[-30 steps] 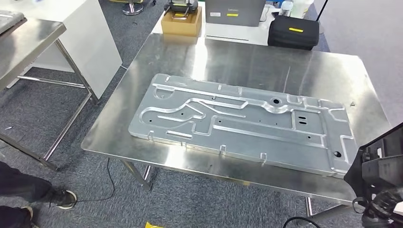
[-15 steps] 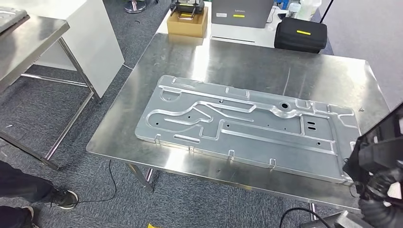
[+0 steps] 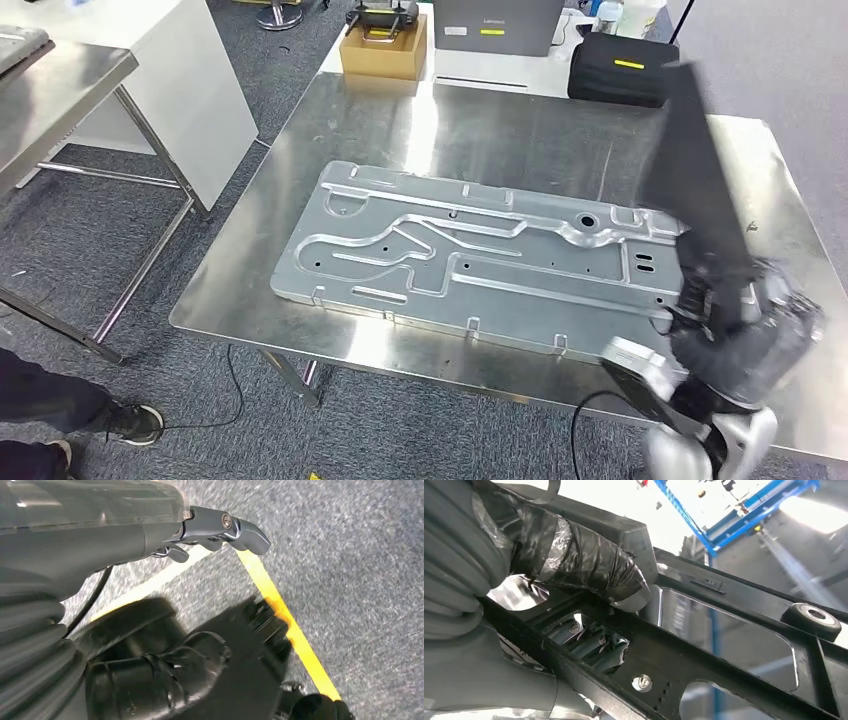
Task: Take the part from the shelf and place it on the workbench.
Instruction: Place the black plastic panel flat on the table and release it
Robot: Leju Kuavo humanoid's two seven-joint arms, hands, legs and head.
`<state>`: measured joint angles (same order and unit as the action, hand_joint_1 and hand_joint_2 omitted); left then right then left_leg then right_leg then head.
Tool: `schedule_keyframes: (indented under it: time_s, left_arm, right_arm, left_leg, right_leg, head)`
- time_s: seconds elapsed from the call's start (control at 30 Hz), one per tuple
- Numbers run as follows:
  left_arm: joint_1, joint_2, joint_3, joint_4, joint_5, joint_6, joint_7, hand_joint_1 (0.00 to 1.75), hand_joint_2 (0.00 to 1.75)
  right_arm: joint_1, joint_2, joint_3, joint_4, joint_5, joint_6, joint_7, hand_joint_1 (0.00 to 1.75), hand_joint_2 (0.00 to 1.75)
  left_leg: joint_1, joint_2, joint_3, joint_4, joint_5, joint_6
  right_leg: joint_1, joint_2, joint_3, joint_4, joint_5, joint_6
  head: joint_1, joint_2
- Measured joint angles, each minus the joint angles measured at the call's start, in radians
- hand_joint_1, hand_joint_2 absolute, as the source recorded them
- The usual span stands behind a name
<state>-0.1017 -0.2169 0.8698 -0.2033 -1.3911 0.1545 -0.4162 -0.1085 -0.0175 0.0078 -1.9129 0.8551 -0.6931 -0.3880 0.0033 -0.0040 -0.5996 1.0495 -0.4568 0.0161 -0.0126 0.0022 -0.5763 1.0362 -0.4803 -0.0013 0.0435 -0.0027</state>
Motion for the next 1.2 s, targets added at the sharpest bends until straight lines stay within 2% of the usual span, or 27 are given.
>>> schedule_keyframes:
  time_s: [0.1, 0.17, 0.2, 0.27, 0.3, 0.33, 0.37, 0.43, 0.47, 0.5, 0.57, 0.63, 0.67, 0.73, 0.8, 0.83, 0.87, 0.9, 0.93, 1.0, 1.03, 1.13, 1.2]
  left_arm:
    - [-0.014, -0.003, -0.020, 0.000, -0.022, -0.001, 0.022, 0.00, 0.00]
    - [-0.023, -0.007, -0.035, 0.000, -0.032, -0.002, 0.031, 0.00, 0.00]
    - [-0.027, -0.009, -0.040, 0.000, -0.034, -0.002, 0.033, 0.00, 0.00]
    - [-0.032, -0.013, -0.049, 0.000, -0.036, -0.002, 0.036, 0.00, 0.00]
    - [-0.032, -0.014, -0.051, 0.000, -0.036, -0.003, 0.037, 0.00, 0.00]
    - [-0.031, -0.014, -0.053, 0.000, -0.036, -0.003, 0.037, 0.00, 0.00]
    - [-0.031, -0.015, -0.055, 0.000, -0.036, -0.003, 0.038, 0.00, 0.00]
    - [-0.032, -0.016, -0.059, 0.000, -0.037, -0.004, 0.039, 0.00, 0.00]
    - [-0.034, -0.017, -0.062, 0.000, -0.039, -0.004, 0.041, 0.00, 0.00]
    - [-0.035, -0.017, -0.066, 0.000, -0.041, -0.006, 0.043, 0.00, 0.00]
    - [-0.039, -0.017, -0.074, 0.000, -0.046, -0.011, 0.050, 0.00, 0.00]
    - [-0.044, -0.018, -0.083, 0.000, -0.051, -0.019, 0.055, 0.00, 0.00]
    - [-0.045, -0.018, -0.088, 0.000, -0.053, -0.021, 0.057, 0.00, 0.00]
    - [-0.047, -0.018, -0.096, 0.000, -0.053, -0.023, 0.059, 0.00, 0.00]
    - [-0.047, -0.018, -0.102, 0.000, -0.051, -0.023, 0.061, 0.00, 0.00]
    - [-0.047, -0.018, -0.104, 0.000, -0.049, -0.023, 0.062, 0.00, 0.00]
    - [-0.046, -0.018, -0.107, 0.000, -0.046, -0.023, 0.063, 0.00, 0.00]
    - [-0.046, -0.018, -0.110, 0.000, -0.044, -0.023, 0.065, 0.00, 0.00]
    - [-0.046, -0.018, -0.113, 0.000, -0.040, -0.022, 0.065, 0.00, 0.00]
    - [-0.046, -0.017, -0.118, 0.000, -0.036, -0.021, 0.067, 0.00, 0.00]
    - [-0.046, -0.017, -0.120, 0.000, -0.034, -0.021, 0.067, 0.00, 0.00]
    - [-0.044, -0.017, -0.122, 0.000, -0.031, -0.020, 0.068, 0.00, 0.00]
    - [-0.045, -0.017, -0.123, 0.000, -0.030, -0.019, 0.068, 0.00, 0.00]
  right_arm:
    - [-0.085, 0.002, 0.012, 0.063, 0.308, 0.000, 0.053, 1.69, 1.75]
    - [-0.135, 0.004, 0.017, 0.092, 0.475, 0.000, 0.084, 1.69, 1.75]
    - [-0.155, 0.005, 0.020, 0.104, 0.516, 0.000, 0.095, 1.69, 1.75]
    - [-0.181, 0.005, 0.023, 0.125, 0.543, 0.000, 0.107, 1.69, 1.75]
    - [-0.187, 0.005, 0.023, 0.134, 0.544, 0.000, 0.110, 1.69, 1.75]
    - [-0.190, 0.005, 0.023, 0.141, 0.546, 0.000, 0.112, 1.68, 1.75]
    - [-0.194, 0.005, 0.024, 0.147, 0.547, 0.000, 0.113, 1.68, 1.75]
    - [-0.207, 0.005, 0.028, 0.158, 0.572, 0.000, 0.133, 1.67, 1.75]
    - [-0.218, 0.004, 0.035, 0.167, 0.591, 0.000, 0.158, 1.67, 1.75]
    - [-0.233, -0.001, 0.048, 0.181, 0.611, 0.000, 0.200, 1.67, 1.75]
    - [-0.287, -0.038, 0.105, 0.238, 0.628, 0.001, 0.347, 1.68, 1.75]
    - [-0.376, -0.106, 0.215, 0.323, 0.630, 0.011, 0.563, 1.68, 1.75]
    - [-0.426, -0.139, 0.286, 0.369, 0.631, 0.017, 0.670, 1.67, 1.75]
    - [-0.513, -0.186, 0.443, 0.458, 0.631, 0.030, 0.822, 1.65, 1.75]
    - [-0.560, -0.212, 0.577, 0.541, 0.631, 0.039, 0.879, 1.64, 1.75]
    - [-0.570, -0.219, 0.625, 0.576, 0.631, 0.043, 0.886, 1.64, 1.75]
    - [-0.575, -0.224, 0.665, 0.611, 0.631, 0.050, 0.885, 1.63, 1.75]
    - [-0.577, -0.228, 0.695, 0.640, 0.631, 0.058, 0.879, 1.62, 1.75]
    - [-0.579, -0.229, 0.719, 0.668, 0.631, 0.070, 0.868, 1.62, 1.75]
    - [-0.586, -0.231, 0.753, 0.722, 0.631, 0.097, 0.843, 1.63, 1.75]
    - [-0.589, -0.232, 0.767, 0.750, 0.631, 0.108, 0.833, 1.64, 1.75]
    - [-0.591, -0.233, 0.806, 0.821, 0.632, 0.125, 0.824, 1.64, 1.75]
    - [-0.592, -0.235, 0.825, 0.853, 0.631, 0.127, 0.825, 1.64, 1.75]
  left_leg:
    - [-0.003, -0.002, 0.004, -0.020, 0.004, 0.013]
    - [0.000, -0.002, 0.009, -0.031, 0.010, 0.027]
    - [0.002, -0.002, 0.011, -0.035, 0.012, 0.031]
    - [0.001, -0.003, 0.011, -0.035, 0.012, 0.036]
    - [0.001, -0.003, 0.011, -0.034, 0.010, 0.036]
    - [0.001, -0.004, 0.012, -0.032, 0.008, 0.036]
    - [0.001, -0.005, 0.013, -0.031, 0.006, 0.035]
    - [0.001, -0.006, 0.018, -0.028, 0.000, 0.031]
    - [-0.001, -0.007, 0.018, -0.025, -0.003, 0.028]
    - [-0.002, -0.006, 0.017, -0.025, -0.004, 0.023]
    - [-0.005, -0.005, 0.013, -0.026, -0.003, 0.013]
    - [-0.005, -0.004, 0.009, -0.020, -0.008, 0.003]
    - [-0.005, -0.004, 0.001, -0.002, -0.020, -0.001]
    - [-0.003, -0.003, -0.045, 0.097, -0.071, -0.007]
    - [-0.001, -0.003, -0.111, 0.224, -0.118, -0.010]
    - [0.000, -0.003, -0.130, 0.253, -0.118, -0.011]
    - [0.000, -0.003, -0.131, 0.245, -0.099, -0.010]
    - [0.000, -0.003, -0.114, 0.201, -0.066, -0.007]
    - [-0.001, -0.003, -0.085, 0.130, -0.027, -0.003]
    - [-0.003, -0.003, -0.033, 0.016, 0.017, 0.004]
    - [-0.005, -0.004, -0.020, -0.013, 0.023, 0.006]
    - [-0.005, -0.004, -0.015, -0.026, 0.023, 0.017]
    - [-0.002, -0.002, -0.009, -0.035, 0.026, 0.027]
  right_leg:
    - [-0.001, -0.001, -0.004, 0.000, 0.001, 0.017]
    - [-0.004, -0.003, -0.016, 0.032, -0.021, 0.026]
    - [-0.005, -0.003, -0.036, 0.075, -0.045, 0.030]
    - [-0.005, -0.003, -0.099, 0.201, -0.099, 0.036]
    - [-0.006, -0.003, -0.127, 0.249, -0.110, 0.038]
    - [-0.007, -0.003, -0.141, 0.266, -0.102, 0.038]
    - [-0.008, -0.003, -0.137, 0.245, -0.076, 0.038]
    - [-0.009, -0.003, -0.086, 0.123, -0.003, 0.034]
    - [-0.007, -0.002, -0.061, 0.064, 0.020, 0.031]
    - [-0.004, -0.002, -0.045, 0.025, 0.031, 0.027]
    - [0.001, 0.001, -0.040, 0.005, 0.030, 0.019]
    - [-0.005, 0.003, -0.040, -0.001, 0.034, 0.009]
    - [-0.008, 0.002, -0.039, -0.005, 0.036, 0.001]
    - [-0.008, 0.001, -0.036, -0.009, 0.038, -0.009]
    - [-0.004, 0.001, -0.035, -0.008, 0.037, -0.014]
    - [-0.002, 0.000, -0.034, -0.008, 0.035, -0.015]
    - [-0.001, -0.002, -0.032, -0.007, 0.034, -0.015]
    - [0.001, -0.003, -0.031, -0.006, 0.032, -0.015]
    - [0.001, -0.005, -0.029, -0.005, 0.030, -0.013]
    - [0.006, -0.006, -0.030, -0.002, 0.026, -0.007]
    - [0.007, -0.006, -0.031, -0.002, 0.025, -0.004]
    - [0.006, -0.006, -0.033, 0.000, 0.022, 0.011]
    - [0.003, -0.005, -0.054, 0.046, -0.007, 0.021]
  head:
    - [0.001, 0.000]
    - [0.001, 0.000]
    - [0.001, 0.000]
    - [0.001, 0.000]
    - [0.001, 0.000]
    - [0.001, 0.000]
    - [0.001, 0.000]
    - [0.001, 0.000]
    - [0.001, 0.000]
    - [0.001, 0.000]
    - [0.000, 0.000]
    - [0.000, 0.000]
    - [0.000, 0.000]
    - [0.000, 0.000]
    - [0.000, 0.000]
    - [0.000, 0.000]
    - [0.000, 0.000]
    - [0.000, 0.000]
    - [0.000, 0.000]
    - [0.000, 0.000]
    - [0.000, 0.000]
    - [0.000, 0.000]
    - [0.001, 0.000]
